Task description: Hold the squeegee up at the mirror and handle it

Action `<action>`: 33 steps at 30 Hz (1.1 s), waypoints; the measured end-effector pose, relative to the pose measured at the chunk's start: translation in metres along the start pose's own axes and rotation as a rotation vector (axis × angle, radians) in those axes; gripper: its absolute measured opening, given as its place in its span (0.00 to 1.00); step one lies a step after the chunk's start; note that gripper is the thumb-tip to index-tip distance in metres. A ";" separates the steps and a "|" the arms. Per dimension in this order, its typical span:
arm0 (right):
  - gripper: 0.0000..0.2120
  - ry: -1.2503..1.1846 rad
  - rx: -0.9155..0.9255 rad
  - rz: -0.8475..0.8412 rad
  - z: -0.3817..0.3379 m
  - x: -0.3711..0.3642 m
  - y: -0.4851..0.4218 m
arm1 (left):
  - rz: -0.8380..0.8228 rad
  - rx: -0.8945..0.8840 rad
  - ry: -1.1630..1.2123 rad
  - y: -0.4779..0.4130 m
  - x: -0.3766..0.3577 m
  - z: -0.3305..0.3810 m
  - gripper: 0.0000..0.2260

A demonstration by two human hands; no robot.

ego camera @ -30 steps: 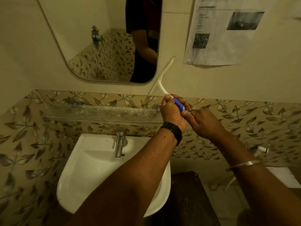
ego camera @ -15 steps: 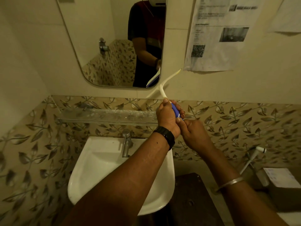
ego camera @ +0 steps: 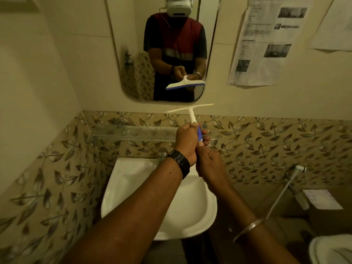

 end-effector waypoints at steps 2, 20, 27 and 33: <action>0.30 -0.025 -0.051 0.018 -0.004 -0.012 0.011 | 0.004 0.014 -0.031 0.006 0.011 0.003 0.11; 0.30 -0.153 -0.254 0.028 -0.001 -0.012 0.035 | -0.039 -0.011 -0.123 0.030 0.010 -0.002 0.09; 0.29 -0.172 -0.212 0.041 0.026 0.046 0.036 | -0.092 -0.034 -0.148 0.032 -0.039 -0.040 0.09; 0.24 -0.253 -0.203 0.112 0.073 0.114 0.048 | -0.194 -0.056 -0.250 0.036 -0.095 -0.097 0.07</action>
Point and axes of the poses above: each hand's wrist, its own y-axis away from the middle knuckle, its own x-axis out of the back of the hand, z = x × y, the point moved 8 cm from there along -y, towards the middle knuckle, and after that the axes turned 4 degrees about y, right-handed, at the moved point
